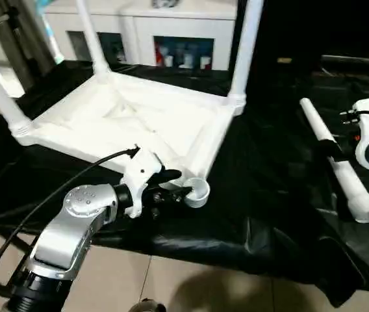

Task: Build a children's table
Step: Pick table leg

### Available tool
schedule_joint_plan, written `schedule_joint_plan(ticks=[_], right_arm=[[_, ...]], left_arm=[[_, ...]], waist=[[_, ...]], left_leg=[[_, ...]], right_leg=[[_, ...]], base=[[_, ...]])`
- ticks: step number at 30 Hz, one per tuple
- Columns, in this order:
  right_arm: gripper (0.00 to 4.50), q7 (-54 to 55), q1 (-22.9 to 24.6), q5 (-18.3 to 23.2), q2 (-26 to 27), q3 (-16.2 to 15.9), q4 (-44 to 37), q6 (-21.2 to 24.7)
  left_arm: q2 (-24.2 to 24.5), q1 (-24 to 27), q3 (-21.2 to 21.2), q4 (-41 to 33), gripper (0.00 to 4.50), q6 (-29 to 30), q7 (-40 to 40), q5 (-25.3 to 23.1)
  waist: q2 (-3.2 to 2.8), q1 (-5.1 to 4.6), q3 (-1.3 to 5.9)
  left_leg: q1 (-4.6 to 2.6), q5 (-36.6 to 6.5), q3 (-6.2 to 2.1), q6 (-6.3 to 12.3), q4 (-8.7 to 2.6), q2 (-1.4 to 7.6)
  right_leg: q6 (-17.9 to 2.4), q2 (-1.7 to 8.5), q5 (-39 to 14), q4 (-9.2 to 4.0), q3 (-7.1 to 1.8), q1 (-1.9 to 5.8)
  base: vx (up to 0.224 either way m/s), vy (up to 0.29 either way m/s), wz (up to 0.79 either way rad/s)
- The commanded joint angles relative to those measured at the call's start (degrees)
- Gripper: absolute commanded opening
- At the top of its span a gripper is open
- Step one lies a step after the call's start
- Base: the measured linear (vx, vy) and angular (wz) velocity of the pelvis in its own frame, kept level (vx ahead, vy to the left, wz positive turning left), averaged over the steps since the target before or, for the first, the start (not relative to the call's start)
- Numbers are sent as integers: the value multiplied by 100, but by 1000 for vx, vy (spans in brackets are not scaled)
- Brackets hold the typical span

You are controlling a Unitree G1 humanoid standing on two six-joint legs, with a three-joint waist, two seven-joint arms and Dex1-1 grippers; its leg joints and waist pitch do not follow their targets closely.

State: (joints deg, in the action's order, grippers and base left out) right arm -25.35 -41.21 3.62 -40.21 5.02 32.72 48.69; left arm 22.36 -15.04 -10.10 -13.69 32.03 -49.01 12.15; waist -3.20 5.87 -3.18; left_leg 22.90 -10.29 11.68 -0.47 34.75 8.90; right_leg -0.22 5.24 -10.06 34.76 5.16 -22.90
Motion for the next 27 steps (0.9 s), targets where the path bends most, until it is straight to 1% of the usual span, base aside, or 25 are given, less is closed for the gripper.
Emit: schedule_joint_plan(ticks=[1,2,3,4,5,6,7,8,10,12,14,15,16,17,20,21,22,23,24,25,27], right_arm=[[450,-115,-137,-112,-85,-53,381,-127],[450,-175,-286,-204,-145,-115,878,-317],[450,-175,-363,-241,-170,-157,1099,-397],[450,-338,-450,-220,-192,-192,1362,-371],[450,-338,-450,-220,-192,-192,1362,-371],[450,-475,-527,-234,-209,-225,1621,-376],[450,-625,-623,-238,-217,-233,1929,-390],[450,-661,-645,-241,-218,-240,1997,-392],[450,-1013,-818,-240,-206,-328,2502,-419],[450,-1119,-854,-234,-195,-343,2621,-429],[450,-1325,-975,-280,-126,-361,3056,-580],[450,-1331,-1008,-336,-96,-387,3203,-652],[433,-1304,-1016,-381,-77,-415,3276,-690],[422,-1299,-1037,-424,-62,-451,3365,-726],[412,-1262,-1087,-549,-19,-577,3630,-827],[385,-1223,-1092,-567,-5,-592,3686,-832],[385,-1205,-1103,-579,3,-602,3731,-838],[375,-1172,-1104,-589,9,-603,3767,-850],[366,-1159,-1106,-596,12,-606,3784,-850],[366,-1167,-1146,-627,17,-609,3882,-890],[347,-1173,-1174,-640,15,-585,3950,-938]], left_arm=[[102,-68,-36,-195,269,100,-105,52],[119,-71,-64,-239,282,128,-157,33],[130,-75,-73,-255,297,157,-166,47],[139,-85,-84,-278,309,210,-183,83],[139,-85,-84,-278,314,210,-183,83],[176,-94,-108,-315,318,266,-213,135],[237,-102,-141,-365,318,337,-261,197],[253,-102,-148,-379,328,354,-272,211],[336,-119,-193,-463,358,450,-314,280],[345,-130,-201,-478,358,470,-320,289],[358,-180,-213,-482,388,507,-341,296],[367,-192,-217,-479,388,514,-353,289],[379,-200,-226,-477,397,516,-360,278],[400,-205,-239,-480,407,523,-355,282],[453,-203,-268,-524,425,562,-329,324],[467,-195,-269,-544,442,575,-326,333],[480,-189,-266,-559,442,585,-326,342],[494,-182,-261,-578,448,596,-324,348],[503,-178,-256,-591,450,602,-323,352],[527,-172,-245,-622,450,622,-317,368],[541,-174,-241,-636,450,636,-315,377]], waist=[[96,21,394],[109,18,401],[114,11,382],[96,16,375],[102,8,387],[101,14,377],[90,15,386],[74,22,388],[81,15,386],[83,19,381],[86,23,393],[85,29,388],[82,31,383],[93,29,386],[90,36,391],[103,36,387],[104,38,379],[99,42,380],[115,49,383],[108,56,381],[110,64,380]], left_leg=[[-163,-1028,-213,101,-350,407],[-153,-1062,-217,105,-335,408],[-150,-1135,-206,107,-330,394],[-152,-1174,-211,108,-336,398],[-153,-1177,-211,103,-324,395],[-152,-1229,-210,110,-330,402],[-158,-1277,-216,101,-327,408],[-160,-1302,-219,87,-328,413],[-150,-1373,-222,83,-322,413],[-139,-1360,-220,97,-321,415],[-136,-1335,-223,104,-312,415],[-140,-1378,-221,103,-308,418],[-136,-1385,-223,90,-311,423],[-127,-1363,-226,81,-310,424],[-134,-1379,-226,72,-305,423],[-133,-1399,-224,68,-309,426],[-140,-1453,-221,61,-307,425],[-138,-1457,-225,53,-307,426],[-142,-1453,-225,43,-310,429],[-138,-1458,-228,36,-311,432],[-144,-1508,-224,29,-310,429]], right_leg=[[-1403,425,-1316,-407,-306,260],[-1425,419,-1337,-386,-299,265],[-1400,410,-1450,-412,-298,257],[-1376,412,-1500,-420,-301,261],[-1387,409,-1519,-409,-295,266],[-1351,400,-1596,-422,-292,260],[-1377,399,-1610,-413,-286,256],[-1381,401,-1605,-408,-285,255],[-1445,393,-1566,-396,-280,255],[-1448,390,-1541,-394,-284,257],[-1482,391,-1508,-375,-280,260],[-1503,399,-1552,-380,-280,253],[-1501,399,-1561,-382,-281,248],[-1503,399,-1544,-371,-281,254],[-1524,403,-1575,-363,-277,243],[-1514,405,-1609,-371,-277,245],[-1490,404,-1688,-381,-281,239],[-1480,409,-1711,-376,-282,241],[-1462,409,-1738,-378,-281,239],[-1461,409,-1734,-371,-284,238],[-1437,408,-1784,-377,-284,231]], base=[[0,0,0],[0,0,0],[0,0,0],[0,0,0],[0,0,0],[0,0,0],[0,0,0],[0,0,0],[0,0,0],[0,0,0],[0,0,0],[0,0,0],[0,0,0],[0,0,0],[0,0,0],[0,0,0],[0,0,0],[0,0,0],[0,0,0],[0,0,0],[0,0,0]])
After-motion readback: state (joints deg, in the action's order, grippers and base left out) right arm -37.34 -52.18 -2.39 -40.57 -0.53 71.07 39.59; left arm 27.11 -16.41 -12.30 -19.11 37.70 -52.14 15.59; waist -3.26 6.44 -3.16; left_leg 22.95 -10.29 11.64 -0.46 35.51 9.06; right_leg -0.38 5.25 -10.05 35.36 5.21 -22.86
